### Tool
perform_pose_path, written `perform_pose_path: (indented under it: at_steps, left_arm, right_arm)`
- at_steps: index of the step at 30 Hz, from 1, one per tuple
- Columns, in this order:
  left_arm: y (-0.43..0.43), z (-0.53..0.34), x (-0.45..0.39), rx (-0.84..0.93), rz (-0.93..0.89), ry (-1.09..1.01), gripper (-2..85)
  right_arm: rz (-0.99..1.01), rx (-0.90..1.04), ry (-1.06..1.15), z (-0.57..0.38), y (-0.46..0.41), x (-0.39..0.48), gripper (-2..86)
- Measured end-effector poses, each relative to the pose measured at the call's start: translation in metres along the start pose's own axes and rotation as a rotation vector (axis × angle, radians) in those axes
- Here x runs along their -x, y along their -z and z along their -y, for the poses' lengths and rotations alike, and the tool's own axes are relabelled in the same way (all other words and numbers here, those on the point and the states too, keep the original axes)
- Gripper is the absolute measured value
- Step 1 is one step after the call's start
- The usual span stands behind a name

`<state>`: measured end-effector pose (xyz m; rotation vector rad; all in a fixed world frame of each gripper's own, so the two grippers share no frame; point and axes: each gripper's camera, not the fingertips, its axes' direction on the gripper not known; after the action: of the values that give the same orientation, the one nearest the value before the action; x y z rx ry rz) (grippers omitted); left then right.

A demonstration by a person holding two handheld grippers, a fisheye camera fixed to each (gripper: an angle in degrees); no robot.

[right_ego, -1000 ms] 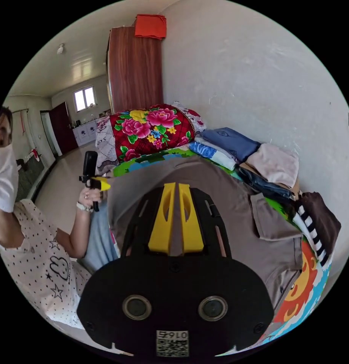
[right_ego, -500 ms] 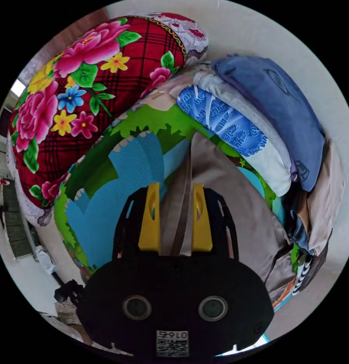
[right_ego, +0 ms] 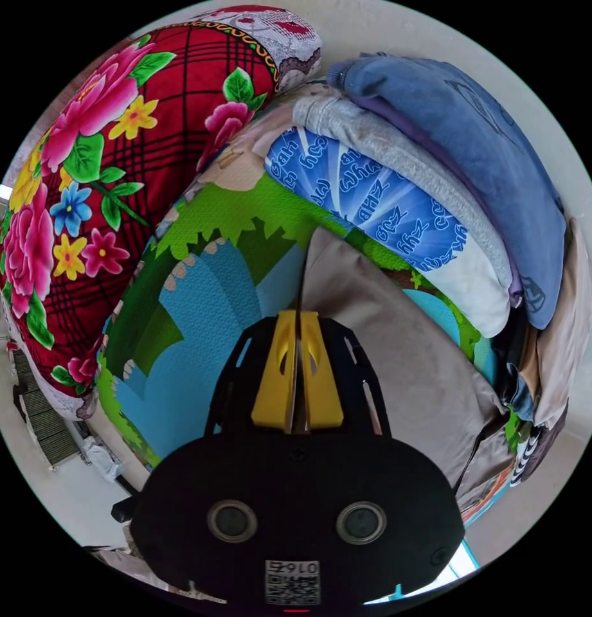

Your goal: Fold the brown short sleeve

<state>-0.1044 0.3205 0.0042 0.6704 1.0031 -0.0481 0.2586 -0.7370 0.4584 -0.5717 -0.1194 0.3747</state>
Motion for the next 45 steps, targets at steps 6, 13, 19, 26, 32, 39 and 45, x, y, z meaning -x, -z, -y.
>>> perform_pose_path:
  at_steps: [6, 13, 19, 26, 32, 39, 45]
  left_arm:
    - [-0.027, -0.002, 0.001, -0.016, -0.054, -0.035, -1.0]
    - [-0.122, 0.013, -0.026, 0.051, 0.003, -0.115, -1.0]
    - [-0.259, 0.027, -0.038, 0.223, -0.041, -0.133, -1.0]
    - [-0.44, 0.026, -0.054, 0.417, -0.065, -0.193, -1.0]
    - [-0.573, -0.016, -0.036, 0.647, -0.206, -0.127, -1.0]
    - [-0.631, -0.048, -0.007, 0.736, -0.256, -0.03, -0.9]
    - [-0.604, -0.032, 0.022, 0.615, -0.091, 0.015, 0.1]
  right_arm:
    - [-0.05, -0.055, 0.043, -0.009, 0.046, -0.019, 0.0]
    - [-0.142, -0.101, 0.029, -0.066, 0.116, -0.084, -0.1]
    - [-0.232, -0.137, -0.04, -0.169, 0.173, -0.192, -0.1]
    - [-0.323, -0.077, -0.208, -0.319, 0.188, -0.349, -0.1]
    - [-0.314, -0.044, -0.347, -0.434, 0.14, -0.456, 0.0]
    - [-0.241, -0.079, -0.44, -0.535, 0.097, -0.507, 2.1]
    - [-0.434, -0.2, -0.53, -0.661, 0.136, -0.508, 5.7]
